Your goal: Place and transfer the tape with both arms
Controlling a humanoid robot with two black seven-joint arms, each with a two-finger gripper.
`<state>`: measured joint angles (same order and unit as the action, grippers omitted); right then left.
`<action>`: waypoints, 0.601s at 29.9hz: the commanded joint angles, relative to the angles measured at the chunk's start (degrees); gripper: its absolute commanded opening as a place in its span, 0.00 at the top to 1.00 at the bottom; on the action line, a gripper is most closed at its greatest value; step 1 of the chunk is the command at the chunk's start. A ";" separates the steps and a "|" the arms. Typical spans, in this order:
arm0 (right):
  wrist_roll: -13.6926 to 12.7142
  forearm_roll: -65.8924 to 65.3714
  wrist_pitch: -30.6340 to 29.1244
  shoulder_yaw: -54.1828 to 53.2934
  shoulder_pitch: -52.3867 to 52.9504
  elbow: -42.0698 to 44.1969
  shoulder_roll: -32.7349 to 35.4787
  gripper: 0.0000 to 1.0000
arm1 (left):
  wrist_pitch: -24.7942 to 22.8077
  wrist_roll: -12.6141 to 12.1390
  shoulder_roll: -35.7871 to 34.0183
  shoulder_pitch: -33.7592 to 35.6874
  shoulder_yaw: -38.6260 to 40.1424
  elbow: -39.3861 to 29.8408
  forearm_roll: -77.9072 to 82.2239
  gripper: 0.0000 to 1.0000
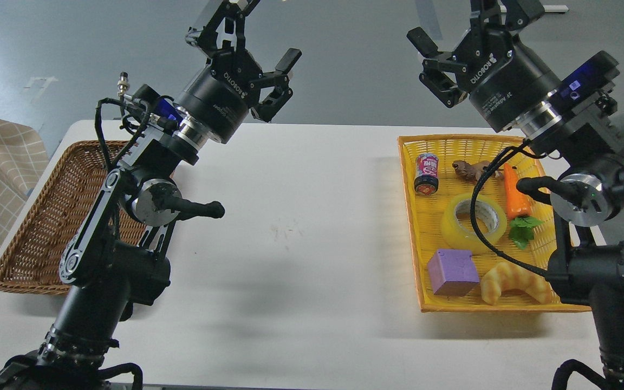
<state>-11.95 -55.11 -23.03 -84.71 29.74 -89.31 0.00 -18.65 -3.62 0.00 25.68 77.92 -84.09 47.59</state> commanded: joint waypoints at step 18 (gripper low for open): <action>0.00 0.00 0.00 -0.02 -1.17 -1.92 0.00 0.00 | 0.02 0.46 0.00 -0.11 -0.31 2.08 1.01 0.02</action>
<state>-11.95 -55.14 -23.03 -84.73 28.57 -91.21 0.00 -18.71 -3.09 0.00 25.70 77.59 -82.09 48.60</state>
